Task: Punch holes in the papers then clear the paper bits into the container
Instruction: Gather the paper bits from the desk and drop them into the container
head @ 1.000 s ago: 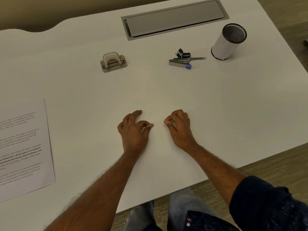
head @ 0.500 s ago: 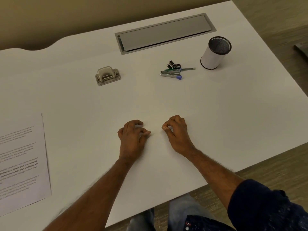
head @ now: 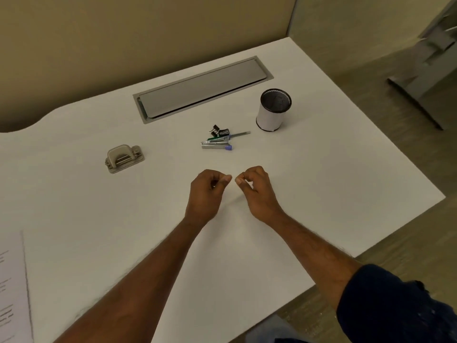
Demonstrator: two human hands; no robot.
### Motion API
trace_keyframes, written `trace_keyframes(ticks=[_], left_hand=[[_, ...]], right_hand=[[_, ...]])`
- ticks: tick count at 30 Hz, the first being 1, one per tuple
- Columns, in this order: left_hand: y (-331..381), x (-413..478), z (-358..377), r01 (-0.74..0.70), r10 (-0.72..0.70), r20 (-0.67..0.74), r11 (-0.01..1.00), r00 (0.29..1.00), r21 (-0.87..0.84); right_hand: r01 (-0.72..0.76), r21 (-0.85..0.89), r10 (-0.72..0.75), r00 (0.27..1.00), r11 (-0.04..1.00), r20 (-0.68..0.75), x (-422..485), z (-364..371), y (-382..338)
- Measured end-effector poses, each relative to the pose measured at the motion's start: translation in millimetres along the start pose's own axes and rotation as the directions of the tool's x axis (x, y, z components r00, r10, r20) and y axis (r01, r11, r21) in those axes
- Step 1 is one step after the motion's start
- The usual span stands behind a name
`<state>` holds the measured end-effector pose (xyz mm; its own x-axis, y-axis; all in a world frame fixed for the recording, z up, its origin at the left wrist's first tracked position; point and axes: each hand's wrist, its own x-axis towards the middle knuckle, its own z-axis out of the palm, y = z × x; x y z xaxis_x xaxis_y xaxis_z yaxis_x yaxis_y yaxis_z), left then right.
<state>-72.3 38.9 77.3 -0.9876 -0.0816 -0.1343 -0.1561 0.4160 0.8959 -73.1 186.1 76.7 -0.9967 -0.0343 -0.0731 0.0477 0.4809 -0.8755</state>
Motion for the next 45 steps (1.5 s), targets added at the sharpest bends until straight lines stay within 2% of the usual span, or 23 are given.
trace_keyframes(ticks=[8, 13, 18, 22, 26, 30, 37, 43, 45], left_hand=[[83.2, 86.6, 45.9, -0.115, 0.116, 0.049, 0.993, 0.992, -0.005], [120.7, 143.5, 66.9, -0.145, 0.148, 0.14, 0.989, 0.979, -0.036], [138.7, 198.5, 85.1, -0.24, 0.195, 0.225, 0.951, 0.955, 0.194], [141.5, 228.3, 93.1, -0.308, 0.219, 0.26, 0.872, 0.94, 0.381], [145.3, 246.0, 94.6, -0.357, 0.241, 0.3, 0.827, 0.923, 0.435], [147.0, 250.1, 94.3, -0.428, 0.234, 0.397, 0.737, 0.887, 0.523], [151.8, 251.2, 91.2, -0.51, 0.256, 0.467, 0.641, 0.846, 0.573], [154.6, 249.3, 85.5, -0.54, 0.239, 0.504, 0.573, 0.83, 0.617], [153.0, 246.5, 82.6, -0.568, 0.228, 0.545, 0.553, 0.807, 0.609]], right_hand=[[0.066, 0.049, -0.056, 0.983, 0.997, -0.174, 86.3, -74.3, -16.6], [0.077, -0.066, -0.083, 0.992, 0.995, -0.092, 147.6, -120.9, -17.6], [0.052, -0.232, -0.067, 0.996, 0.971, -0.056, 193.5, -149.4, -7.7], [0.107, -0.425, -0.095, 0.994, 0.899, 0.048, 217.2, -160.7, 0.0], [0.178, -0.531, -0.146, 0.984, 0.829, 0.102, 231.1, -165.6, -0.4], [0.201, -0.655, -0.126, 0.979, 0.729, 0.161, 240.1, -167.0, -2.8], [0.176, -0.667, -0.113, 0.984, 0.724, 0.138, 244.9, -165.8, -4.8], [0.24, -0.703, -0.129, 0.97, 0.669, 0.208, 242.1, -165.2, -6.9], [0.222, -0.693, -0.118, 0.974, 0.685, 0.195, 241.3, -166.2, -6.1]])
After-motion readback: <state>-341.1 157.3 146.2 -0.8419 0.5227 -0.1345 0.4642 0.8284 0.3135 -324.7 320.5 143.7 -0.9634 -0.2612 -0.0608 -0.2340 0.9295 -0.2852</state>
